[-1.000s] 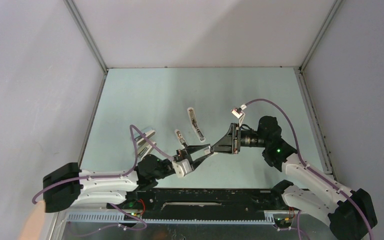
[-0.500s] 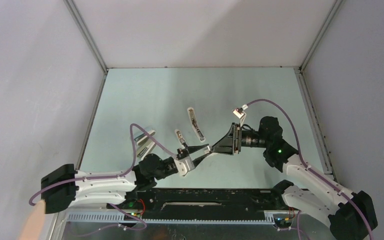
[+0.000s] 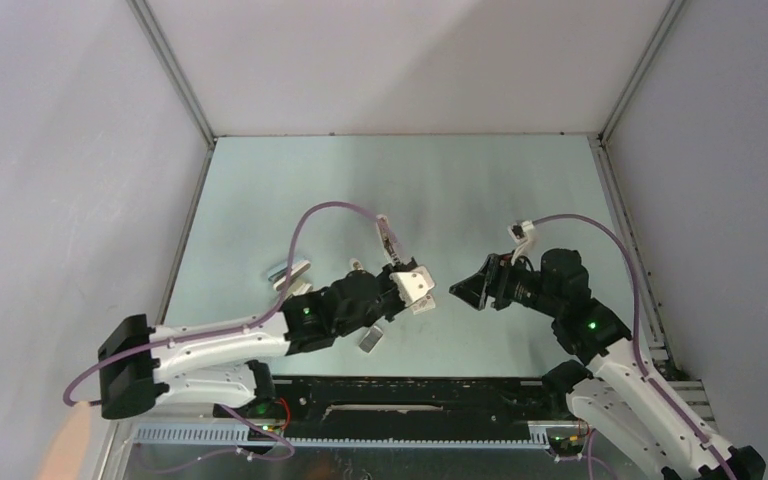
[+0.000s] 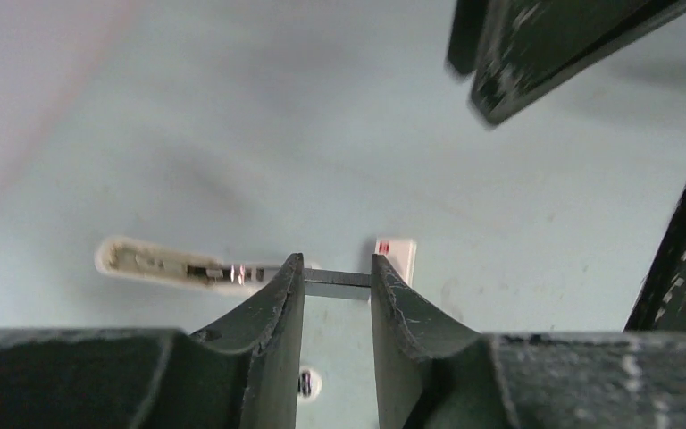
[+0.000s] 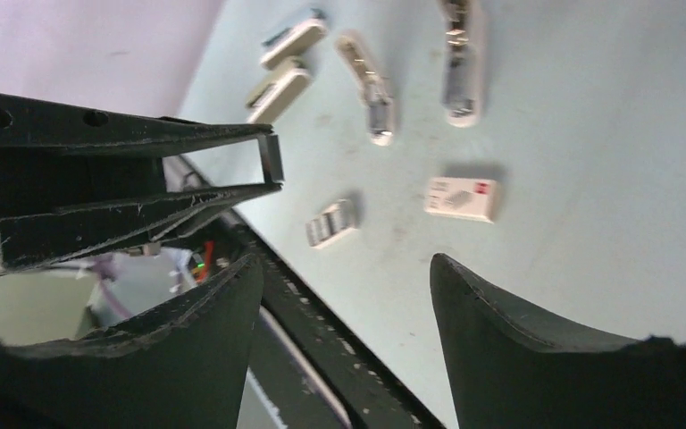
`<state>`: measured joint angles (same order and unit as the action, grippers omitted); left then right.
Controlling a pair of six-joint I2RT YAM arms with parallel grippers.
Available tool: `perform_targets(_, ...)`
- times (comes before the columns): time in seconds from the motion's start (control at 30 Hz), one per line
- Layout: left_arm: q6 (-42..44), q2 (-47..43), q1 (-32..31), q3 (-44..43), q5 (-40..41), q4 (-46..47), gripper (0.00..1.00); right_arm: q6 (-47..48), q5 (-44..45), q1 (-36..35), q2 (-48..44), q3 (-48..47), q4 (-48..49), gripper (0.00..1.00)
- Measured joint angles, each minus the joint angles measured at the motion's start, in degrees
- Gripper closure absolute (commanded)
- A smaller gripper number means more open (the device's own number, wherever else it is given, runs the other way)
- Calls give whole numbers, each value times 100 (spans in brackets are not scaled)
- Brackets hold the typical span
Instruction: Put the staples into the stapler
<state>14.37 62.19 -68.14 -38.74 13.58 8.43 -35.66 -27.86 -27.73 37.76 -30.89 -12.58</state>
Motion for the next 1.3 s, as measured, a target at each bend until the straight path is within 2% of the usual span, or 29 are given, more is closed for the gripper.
perform_targets(0.23,-623,1187,595,-844,-129,-1768,69,337,1290,0,-507,4,-1119,27)
perform_targets(0.43,-907,2463,887,-1574,-352,-2605,69,564,1869,11,-743,4,-1635,24)
perform_targets(0.73,-1187,3893,1064,-2463,-651,-3477,66,723,2061,9,-717,4,-1919,16)
perform_targets(0.87,-1255,4168,1075,-2610,-785,-3637,64,686,2079,9,-638,4,-1919,1)
perform_targets(0.93,-1290,4225,1080,-2697,-831,-3668,62,603,2083,11,-627,4,-1917,1)
perform_targets(1.13,-1314,4280,1093,-2739,-957,-3687,49,479,2063,9,-774,17,-1851,1)
perform_targets(1.2,-1368,4277,1106,-2741,-968,-3685,41,461,2092,9,-866,48,-1794,1)
perform_targets(1.3,-1460,4245,1113,-2739,-975,-3665,22,476,2116,9,-933,85,-1722,1)
